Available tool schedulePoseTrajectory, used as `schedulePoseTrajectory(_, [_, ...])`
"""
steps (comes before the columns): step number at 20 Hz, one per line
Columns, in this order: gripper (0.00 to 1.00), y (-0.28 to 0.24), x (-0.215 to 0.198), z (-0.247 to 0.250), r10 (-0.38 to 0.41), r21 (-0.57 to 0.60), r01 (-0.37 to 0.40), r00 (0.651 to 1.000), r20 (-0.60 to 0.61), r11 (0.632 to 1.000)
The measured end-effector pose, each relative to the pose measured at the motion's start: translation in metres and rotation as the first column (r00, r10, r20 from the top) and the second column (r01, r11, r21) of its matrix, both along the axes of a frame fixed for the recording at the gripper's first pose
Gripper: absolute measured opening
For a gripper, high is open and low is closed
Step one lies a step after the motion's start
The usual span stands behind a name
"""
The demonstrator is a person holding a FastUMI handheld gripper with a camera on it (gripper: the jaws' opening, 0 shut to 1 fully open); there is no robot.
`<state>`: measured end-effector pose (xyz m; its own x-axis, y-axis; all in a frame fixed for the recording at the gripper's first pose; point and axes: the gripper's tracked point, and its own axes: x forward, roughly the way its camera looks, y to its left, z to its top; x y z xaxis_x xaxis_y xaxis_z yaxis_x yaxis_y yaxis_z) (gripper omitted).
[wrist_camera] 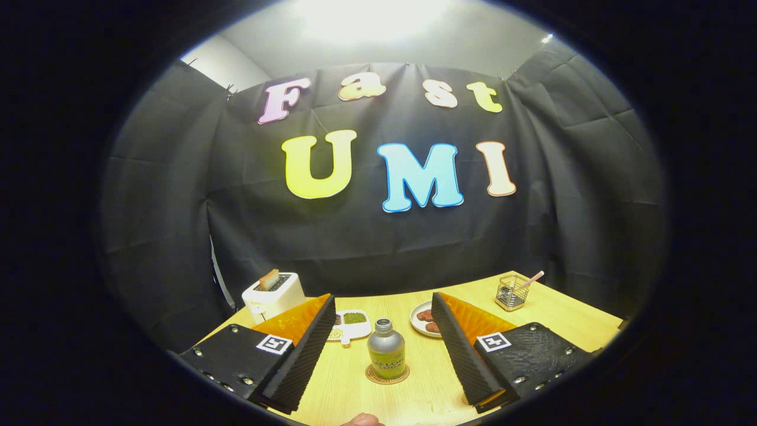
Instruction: Take the bottle from table, then pour the juice into the cup, finally place the bottle on the coaster
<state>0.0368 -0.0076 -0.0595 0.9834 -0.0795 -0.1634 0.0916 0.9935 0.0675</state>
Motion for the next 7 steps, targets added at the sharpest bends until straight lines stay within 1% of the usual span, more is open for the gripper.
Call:
schedulePoseTrajectory(5, [0.98, 0.001, -0.019, 0.026, 0.012, -0.04, -0.01, 0.999, 0.045, 0.999])
schedulePoseTrajectory(7, [0.98, 0.001, -0.028, 0.036, 0.005, -0.065, -0.001, 0.998, 0.069, 0.998])
